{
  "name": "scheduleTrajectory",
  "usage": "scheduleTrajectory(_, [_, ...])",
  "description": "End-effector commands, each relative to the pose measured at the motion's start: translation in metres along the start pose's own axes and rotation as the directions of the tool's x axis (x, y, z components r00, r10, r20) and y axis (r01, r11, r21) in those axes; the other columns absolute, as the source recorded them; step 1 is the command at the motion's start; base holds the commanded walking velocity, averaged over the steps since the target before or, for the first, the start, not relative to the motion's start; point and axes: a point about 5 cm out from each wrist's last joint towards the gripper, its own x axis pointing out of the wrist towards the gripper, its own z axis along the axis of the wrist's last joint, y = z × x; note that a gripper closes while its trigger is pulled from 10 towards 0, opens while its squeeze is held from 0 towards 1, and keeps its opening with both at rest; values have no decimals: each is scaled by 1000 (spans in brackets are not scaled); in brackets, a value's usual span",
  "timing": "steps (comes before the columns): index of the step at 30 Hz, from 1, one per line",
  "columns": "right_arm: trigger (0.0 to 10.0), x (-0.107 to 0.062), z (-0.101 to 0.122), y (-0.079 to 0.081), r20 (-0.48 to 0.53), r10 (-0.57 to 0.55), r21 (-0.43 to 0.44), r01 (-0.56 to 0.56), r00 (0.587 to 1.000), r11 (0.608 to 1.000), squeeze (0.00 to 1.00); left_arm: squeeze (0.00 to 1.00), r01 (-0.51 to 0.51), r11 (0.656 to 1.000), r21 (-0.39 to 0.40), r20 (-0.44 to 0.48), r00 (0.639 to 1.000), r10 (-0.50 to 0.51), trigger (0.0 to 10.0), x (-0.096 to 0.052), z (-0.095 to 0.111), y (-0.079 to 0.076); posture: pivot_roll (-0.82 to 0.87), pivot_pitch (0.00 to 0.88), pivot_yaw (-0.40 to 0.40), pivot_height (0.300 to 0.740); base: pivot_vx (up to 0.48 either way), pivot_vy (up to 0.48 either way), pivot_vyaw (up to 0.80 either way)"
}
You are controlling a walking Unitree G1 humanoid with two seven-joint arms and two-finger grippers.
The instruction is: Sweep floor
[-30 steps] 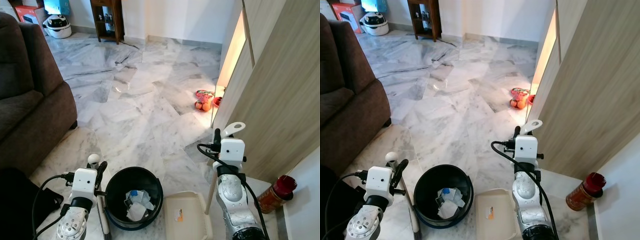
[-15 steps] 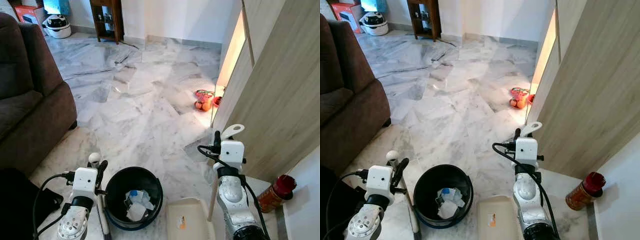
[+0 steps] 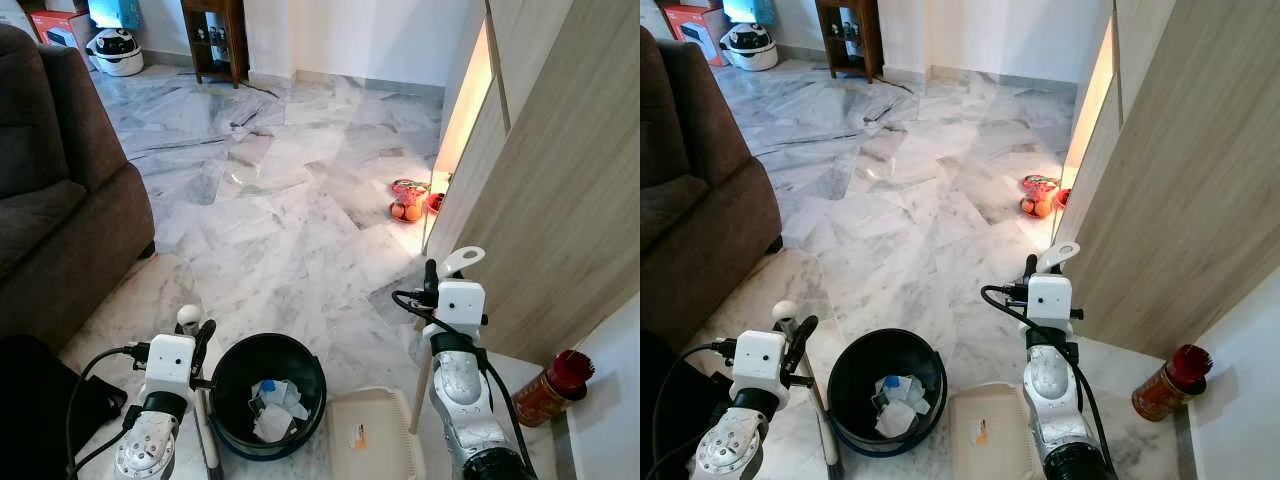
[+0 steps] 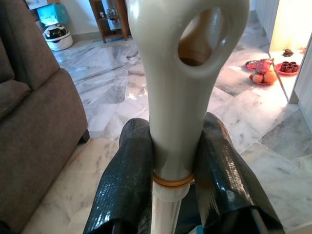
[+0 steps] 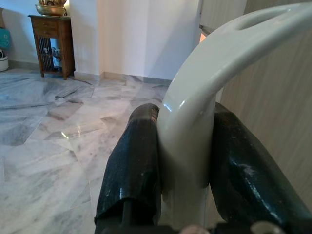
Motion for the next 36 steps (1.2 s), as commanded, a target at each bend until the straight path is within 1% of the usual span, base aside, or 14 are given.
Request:
scheduleTrajectory(1, [10000,3,4,2,28,4,0,-4,1000,1000,0,0,2,1000,-9,50,999,-1,10000,4,10,0,199,43,-5,740,0,0,0])
scheduleTrajectory(10, [10000,1,1,9,14,26,11,-26,1000,1000,0,0,2,1000,-9,52,999,-1,10000,4,11,0,202,42,-1,740,0,0,0])
scheduleTrajectory(22, [10000,-1,-4,8,-4,24,9,-24,1000,1000,0,0,2,1000,-9,52,999,-2,10000,4,11,1,203,44,1,740,0,0,0])
scheduleTrajectory(33, [10000,-1,-3,9,0,27,13,-27,1000,1000,0,0,2,1000,-10,55,999,-1,10000,5,11,1,202,40,2,740,0,0,0])
scheduleTrajectory(36, [10000,-1,-4,8,-1,24,13,-24,1000,1000,0,0,3,1000,-11,55,998,-2,10000,5,11,1,202,41,2,740,-240,0,0])
